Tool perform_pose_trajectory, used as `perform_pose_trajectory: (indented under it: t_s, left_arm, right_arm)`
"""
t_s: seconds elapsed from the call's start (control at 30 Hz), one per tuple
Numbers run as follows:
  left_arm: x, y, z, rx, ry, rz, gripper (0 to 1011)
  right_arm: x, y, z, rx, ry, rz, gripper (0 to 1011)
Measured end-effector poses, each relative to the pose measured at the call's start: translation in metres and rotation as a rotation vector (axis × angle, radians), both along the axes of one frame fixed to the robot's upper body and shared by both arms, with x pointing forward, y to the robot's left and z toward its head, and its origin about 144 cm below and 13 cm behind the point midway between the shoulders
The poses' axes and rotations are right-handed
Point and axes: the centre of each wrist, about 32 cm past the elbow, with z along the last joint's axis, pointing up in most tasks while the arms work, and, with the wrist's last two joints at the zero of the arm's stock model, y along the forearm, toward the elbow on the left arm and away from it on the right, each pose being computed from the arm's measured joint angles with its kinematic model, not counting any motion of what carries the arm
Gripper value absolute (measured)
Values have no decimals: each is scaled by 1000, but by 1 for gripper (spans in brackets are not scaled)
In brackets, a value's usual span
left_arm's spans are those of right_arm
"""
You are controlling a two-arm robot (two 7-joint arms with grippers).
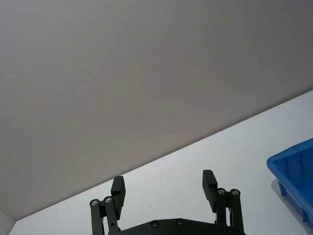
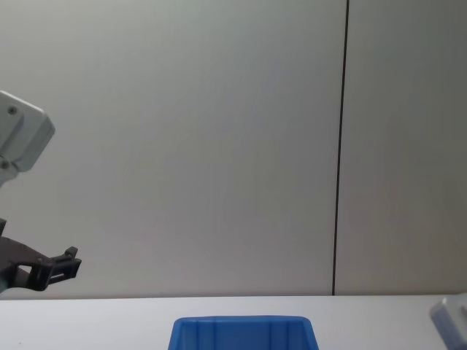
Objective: Pick up the two dolls from the table and place them into the box.
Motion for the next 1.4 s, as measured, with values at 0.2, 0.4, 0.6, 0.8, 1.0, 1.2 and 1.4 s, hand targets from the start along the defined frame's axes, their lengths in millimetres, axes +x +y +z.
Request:
perform_pose_trajectory:
  t_s: [0.2,0.4,0.6,0.8,1.0,1.2,1.4]
  left_arm:
    - [0,0,0,0,0,0,1001]
    - [0,0,0,0,0,0,1001]
    - [0,0,0,0,0,0,1001]
    - [0,0,0,0,0,0,1001]
    - [0,0,0,0,0,0,1001]
    - [0,0,0,0,0,0,1001]
    - [0,0,0,0,0,0,1001]
  right_arm:
    - [5,2,-3,0,-3,-2,579]
    - [7,4,-2,4,-13,-7,405]
    - [8,7,8,19,-58,-2,371]
    - [7,8,21,48,-124,19,371]
    - [7,10,38,86,-200,60,371]
    - [7,13,52,125,-264,117,371]
    - [8,20,64,164,-318,194,371]
